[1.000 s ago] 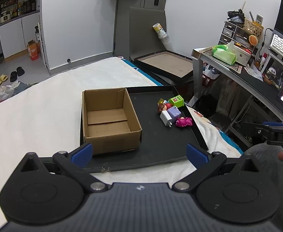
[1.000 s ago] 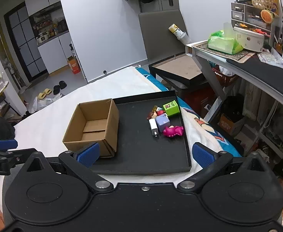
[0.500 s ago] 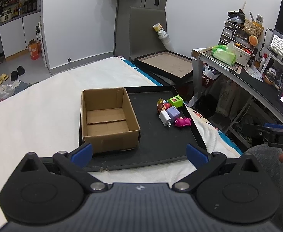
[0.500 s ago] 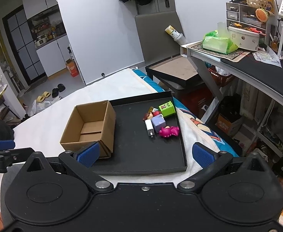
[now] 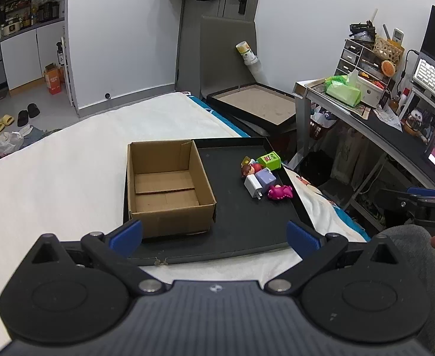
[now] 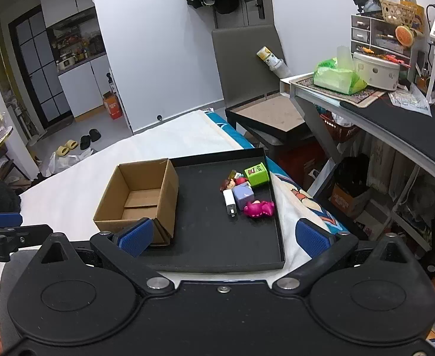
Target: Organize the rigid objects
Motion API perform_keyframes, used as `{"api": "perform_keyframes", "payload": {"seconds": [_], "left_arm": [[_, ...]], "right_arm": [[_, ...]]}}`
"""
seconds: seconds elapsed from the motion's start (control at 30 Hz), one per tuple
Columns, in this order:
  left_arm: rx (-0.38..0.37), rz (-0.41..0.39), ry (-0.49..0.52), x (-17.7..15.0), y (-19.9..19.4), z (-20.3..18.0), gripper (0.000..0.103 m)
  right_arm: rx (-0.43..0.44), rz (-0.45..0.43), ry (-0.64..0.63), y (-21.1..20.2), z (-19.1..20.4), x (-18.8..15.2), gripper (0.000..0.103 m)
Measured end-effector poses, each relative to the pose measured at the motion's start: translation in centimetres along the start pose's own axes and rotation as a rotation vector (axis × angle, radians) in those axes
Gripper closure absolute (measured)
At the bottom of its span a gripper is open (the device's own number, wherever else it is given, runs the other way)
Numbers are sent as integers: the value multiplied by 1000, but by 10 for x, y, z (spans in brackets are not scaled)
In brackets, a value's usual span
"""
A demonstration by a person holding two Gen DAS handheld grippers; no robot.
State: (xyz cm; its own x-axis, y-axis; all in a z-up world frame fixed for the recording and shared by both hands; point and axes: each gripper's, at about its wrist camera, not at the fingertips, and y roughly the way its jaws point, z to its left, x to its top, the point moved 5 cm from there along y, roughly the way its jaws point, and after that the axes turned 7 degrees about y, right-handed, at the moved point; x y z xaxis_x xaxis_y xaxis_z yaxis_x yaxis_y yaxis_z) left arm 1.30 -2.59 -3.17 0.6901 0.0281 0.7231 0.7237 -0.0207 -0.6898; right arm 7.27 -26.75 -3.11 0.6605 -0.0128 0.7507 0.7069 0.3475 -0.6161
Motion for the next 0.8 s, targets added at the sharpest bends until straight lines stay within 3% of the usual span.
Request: {"api": "perform_keyframes", "payload": {"seconds": [0.8], "left_arm": [[-11, -22, 0, 0, -15, 0, 1]], "right_arm": [[-1, -25, -12, -12, 5, 4, 0]]}}
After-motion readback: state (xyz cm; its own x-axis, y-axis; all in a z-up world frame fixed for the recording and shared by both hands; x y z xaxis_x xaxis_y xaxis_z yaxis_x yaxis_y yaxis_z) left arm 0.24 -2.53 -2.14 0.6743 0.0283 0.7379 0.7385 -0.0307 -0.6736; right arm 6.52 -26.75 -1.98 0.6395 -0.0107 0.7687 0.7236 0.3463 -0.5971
